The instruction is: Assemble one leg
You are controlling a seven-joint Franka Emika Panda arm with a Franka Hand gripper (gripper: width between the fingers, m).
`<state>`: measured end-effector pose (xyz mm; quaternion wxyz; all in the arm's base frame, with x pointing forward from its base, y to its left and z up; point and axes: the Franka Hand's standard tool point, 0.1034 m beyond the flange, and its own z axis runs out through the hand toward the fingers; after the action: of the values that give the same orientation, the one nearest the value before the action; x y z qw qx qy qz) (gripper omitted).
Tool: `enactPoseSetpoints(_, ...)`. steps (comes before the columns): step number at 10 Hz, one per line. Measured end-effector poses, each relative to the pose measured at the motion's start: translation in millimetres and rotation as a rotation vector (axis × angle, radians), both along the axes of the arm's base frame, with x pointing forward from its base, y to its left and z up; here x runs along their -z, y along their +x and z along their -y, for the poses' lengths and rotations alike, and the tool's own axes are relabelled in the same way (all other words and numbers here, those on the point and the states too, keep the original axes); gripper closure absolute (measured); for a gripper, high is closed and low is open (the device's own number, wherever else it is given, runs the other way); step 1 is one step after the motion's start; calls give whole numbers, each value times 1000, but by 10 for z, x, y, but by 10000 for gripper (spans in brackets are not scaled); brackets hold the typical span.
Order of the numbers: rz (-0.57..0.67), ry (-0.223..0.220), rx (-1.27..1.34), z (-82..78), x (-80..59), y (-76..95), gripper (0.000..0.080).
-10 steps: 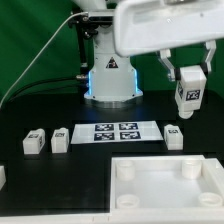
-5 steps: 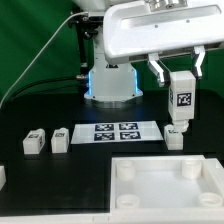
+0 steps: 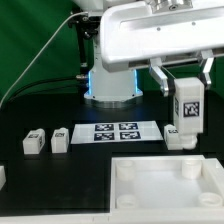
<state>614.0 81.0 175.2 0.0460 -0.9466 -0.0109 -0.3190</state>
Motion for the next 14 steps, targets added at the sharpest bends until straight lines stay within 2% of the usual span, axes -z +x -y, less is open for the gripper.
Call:
enactPoseSetpoints(1,-1,10,5,-23,63,96,506)
enactPoseSetpoints(3,-17,41,14,-191,268,190,506)
enactPoseSetpoints(4,-23,41,13,-214,347,216,506)
enactPoseSetpoints(6,-31,34,16,-210,511,151,506)
enactPoseSetpoints(10,-47,29,9,-260,664,66,506)
enactPoseSetpoints(14,-52,29,8,-269,712,65,506)
